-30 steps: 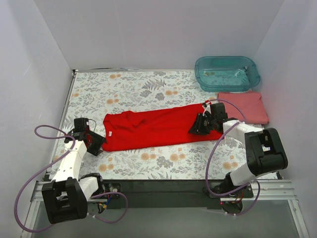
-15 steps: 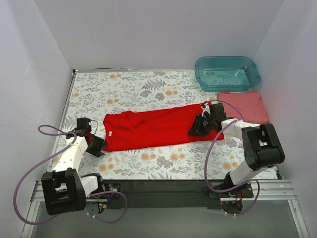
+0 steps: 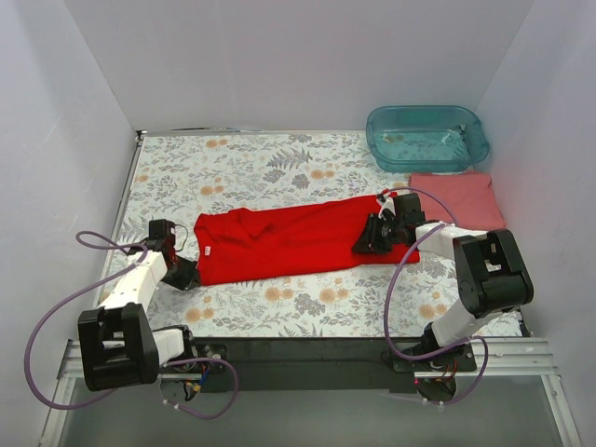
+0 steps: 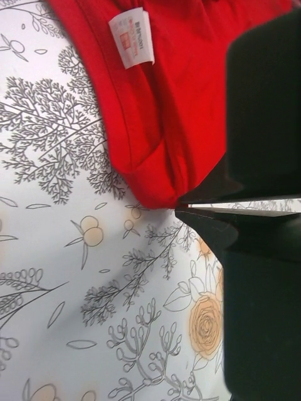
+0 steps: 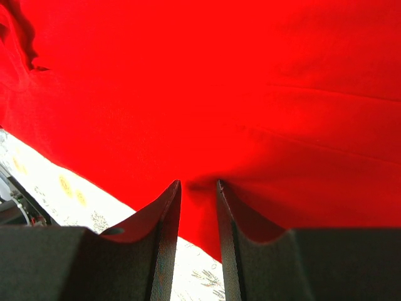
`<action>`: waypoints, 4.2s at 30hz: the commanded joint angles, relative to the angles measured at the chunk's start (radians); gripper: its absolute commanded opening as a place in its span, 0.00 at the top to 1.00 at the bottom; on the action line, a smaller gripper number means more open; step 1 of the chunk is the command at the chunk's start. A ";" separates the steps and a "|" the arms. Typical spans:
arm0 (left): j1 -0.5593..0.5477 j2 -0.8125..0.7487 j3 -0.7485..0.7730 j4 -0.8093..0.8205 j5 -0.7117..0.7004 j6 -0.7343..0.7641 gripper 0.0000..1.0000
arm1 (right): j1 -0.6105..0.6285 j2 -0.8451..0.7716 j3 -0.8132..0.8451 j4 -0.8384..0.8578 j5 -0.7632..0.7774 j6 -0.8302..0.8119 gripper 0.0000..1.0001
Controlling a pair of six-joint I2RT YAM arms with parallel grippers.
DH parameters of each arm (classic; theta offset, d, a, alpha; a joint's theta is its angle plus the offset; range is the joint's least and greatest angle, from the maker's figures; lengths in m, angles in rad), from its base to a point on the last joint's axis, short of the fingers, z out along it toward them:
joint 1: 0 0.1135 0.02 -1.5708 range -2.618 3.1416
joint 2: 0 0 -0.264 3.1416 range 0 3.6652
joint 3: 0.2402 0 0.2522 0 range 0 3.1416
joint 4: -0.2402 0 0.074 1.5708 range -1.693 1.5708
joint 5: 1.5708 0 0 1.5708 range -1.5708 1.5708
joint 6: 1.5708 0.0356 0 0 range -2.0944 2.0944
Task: Fold and stack the t-shirts
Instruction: Fold the tshirt
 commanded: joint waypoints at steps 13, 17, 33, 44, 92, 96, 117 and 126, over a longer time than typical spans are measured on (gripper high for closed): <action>0.018 0.138 0.067 0.058 -0.190 0.000 1.00 | -0.071 0.037 -0.033 -0.011 0.010 -0.015 0.64; 0.037 0.148 0.108 0.027 -0.232 0.037 1.00 | -0.097 0.040 -0.044 -0.015 0.006 -0.016 0.65; 0.043 0.059 0.141 -0.131 -0.189 0.100 0.99 | -0.108 -0.009 -0.001 -0.150 0.110 -0.091 0.65; 0.044 0.006 0.216 -0.107 -0.177 0.179 0.66 | -0.050 -0.090 0.071 -0.264 0.208 -0.185 0.64; -0.221 0.665 0.555 0.391 0.175 0.101 0.77 | 0.508 0.419 0.484 0.413 0.171 0.621 0.64; -0.221 0.664 0.549 0.392 0.175 0.108 0.86 | 0.522 0.448 0.501 0.431 0.173 0.650 0.63; -0.221 0.619 0.581 0.361 0.153 0.131 1.00 | 0.547 0.510 0.498 0.482 0.207 0.723 0.62; -0.221 0.624 0.584 0.358 0.161 0.132 1.00 | 0.554 0.536 0.501 0.491 0.199 0.752 0.65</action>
